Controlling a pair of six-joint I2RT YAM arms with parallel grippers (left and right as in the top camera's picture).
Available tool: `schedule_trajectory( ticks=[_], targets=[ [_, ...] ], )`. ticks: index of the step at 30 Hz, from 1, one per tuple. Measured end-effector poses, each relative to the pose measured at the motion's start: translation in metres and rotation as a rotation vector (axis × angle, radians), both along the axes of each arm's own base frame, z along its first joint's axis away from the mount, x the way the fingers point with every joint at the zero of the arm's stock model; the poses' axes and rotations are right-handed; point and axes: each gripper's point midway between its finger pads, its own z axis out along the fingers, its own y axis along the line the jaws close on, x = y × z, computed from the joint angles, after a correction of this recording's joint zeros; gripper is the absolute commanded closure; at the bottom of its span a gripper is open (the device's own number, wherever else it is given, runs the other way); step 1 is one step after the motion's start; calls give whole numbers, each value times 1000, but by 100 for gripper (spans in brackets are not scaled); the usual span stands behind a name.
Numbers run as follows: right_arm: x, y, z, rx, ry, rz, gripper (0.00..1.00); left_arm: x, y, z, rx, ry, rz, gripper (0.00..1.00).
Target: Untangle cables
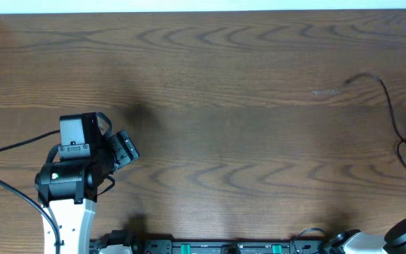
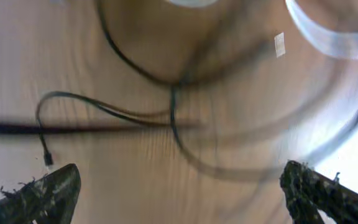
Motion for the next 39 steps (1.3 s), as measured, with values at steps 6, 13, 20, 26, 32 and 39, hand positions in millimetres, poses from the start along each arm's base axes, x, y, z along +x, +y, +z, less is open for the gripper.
schedule_trajectory(
  ticks=[6,13,20,26,32,39],
  targets=[
    [25,24,12,208,-174,-73,1,0,0,0,0,0,0,14],
    [50,76,42,518,-370,10,1,2,0,1,1,-8,0,14],
    [52,109,54,717,-392,13,1,2,0,1,1,-8,0,14],
    [83,107,77,646,-545,148,4,2,0,1,1,-9,0,14],
    [104,101,58,340,-468,279,18,2,0,1,1,-8,0,14],
    [108,99,19,-129,-143,495,12,2,0,1,1,-9,0,14]
  ],
)
